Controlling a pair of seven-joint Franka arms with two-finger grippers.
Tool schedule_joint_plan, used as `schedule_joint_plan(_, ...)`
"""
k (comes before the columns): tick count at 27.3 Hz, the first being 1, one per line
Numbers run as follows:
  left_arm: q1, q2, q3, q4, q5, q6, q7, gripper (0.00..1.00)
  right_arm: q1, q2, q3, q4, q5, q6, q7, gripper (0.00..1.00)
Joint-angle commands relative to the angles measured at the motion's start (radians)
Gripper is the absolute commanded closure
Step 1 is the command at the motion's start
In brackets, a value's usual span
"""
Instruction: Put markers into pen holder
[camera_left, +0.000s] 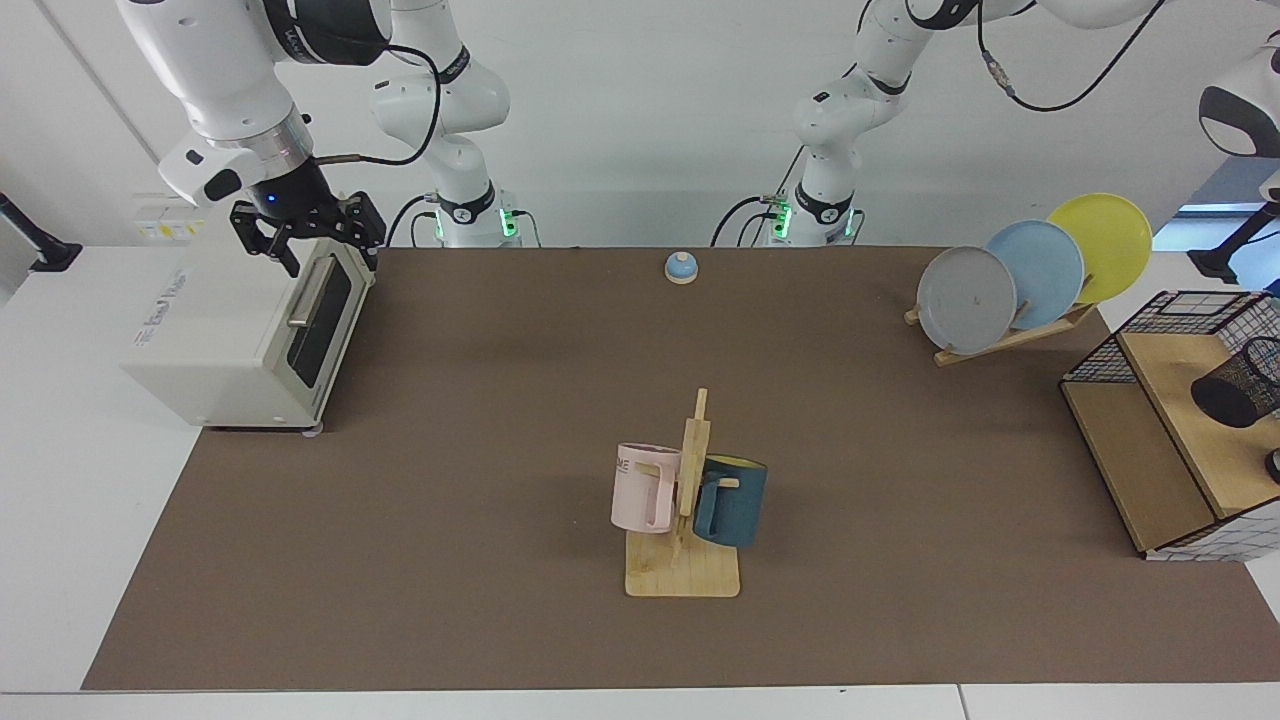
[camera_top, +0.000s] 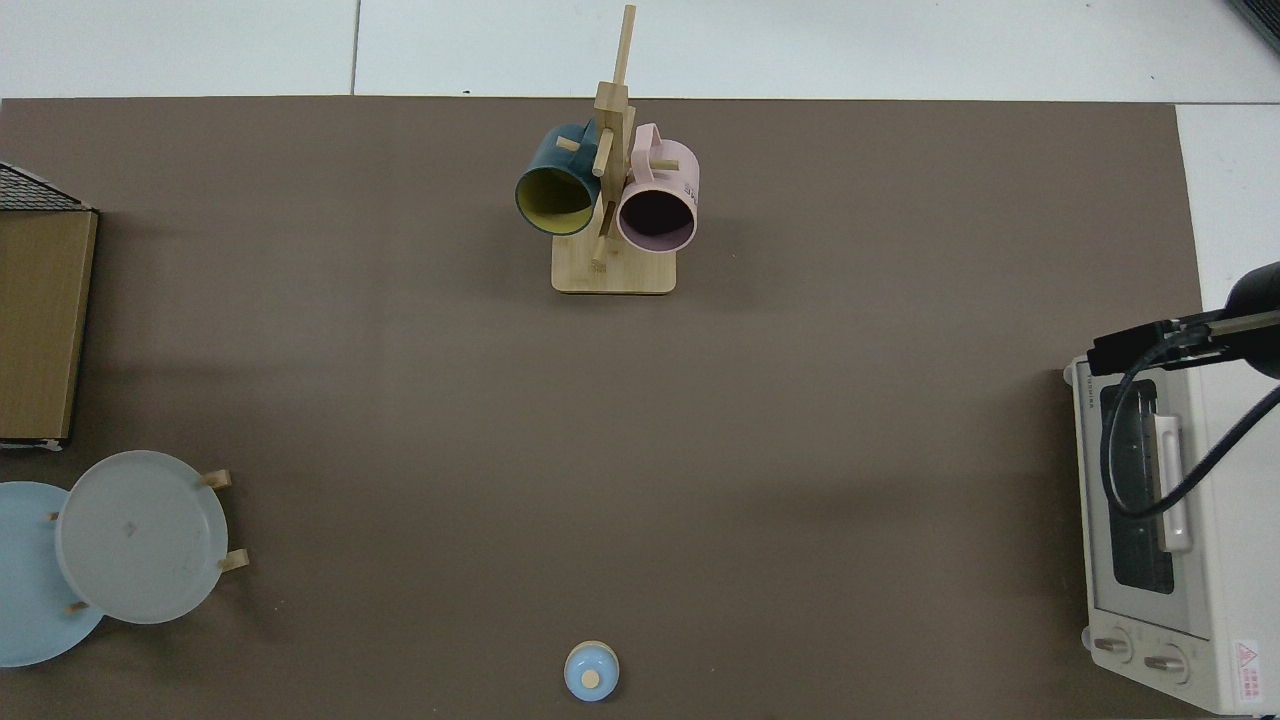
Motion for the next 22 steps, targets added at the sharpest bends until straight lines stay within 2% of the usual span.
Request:
schedule_joint_plan(1,0.029,0.005,-0.012,-0.011,0.012,0.003,0.020,1.00,-0.014,-0.028,0.012,-0.029,0.025,0.001,-0.002,0.00)
schedule_joint_plan(5,0.034,-0.028,-0.014,-0.071,0.010,0.000,0.012,1.00,-0.002,-0.025,0.020,-0.026,0.024,0.009,0.000,0.00)
schedule_joint_plan(13,0.016,-0.039,-0.021,-0.089,0.009,-0.005,0.009,1.00,-0.008,-0.025,0.023,-0.026,0.024,0.010,0.000,0.00)
schedule_joint_plan(14,0.016,-0.039,-0.023,-0.092,0.009,-0.005,0.008,0.97,-0.009,-0.025,0.023,-0.026,0.024,0.010,0.000,0.00)
schedule_joint_plan(15,0.016,-0.041,-0.023,-0.097,0.009,-0.004,0.003,0.83,-0.011,-0.025,0.023,-0.026,0.024,0.010,0.000,0.00)
schedule_joint_plan(16,0.016,-0.042,-0.023,-0.100,0.007,-0.004,-0.006,0.51,-0.011,-0.025,0.023,-0.026,0.024,0.010,0.000,0.00)
schedule_joint_plan(17,0.017,-0.042,-0.023,-0.100,0.006,-0.004,-0.017,0.01,-0.011,-0.025,0.023,-0.026,0.024,0.009,0.000,0.00)
schedule_joint_plan(22,0.017,-0.044,-0.023,-0.098,0.004,-0.005,-0.034,0.00,-0.008,-0.025,0.023,-0.026,0.024,0.010,0.000,0.00)
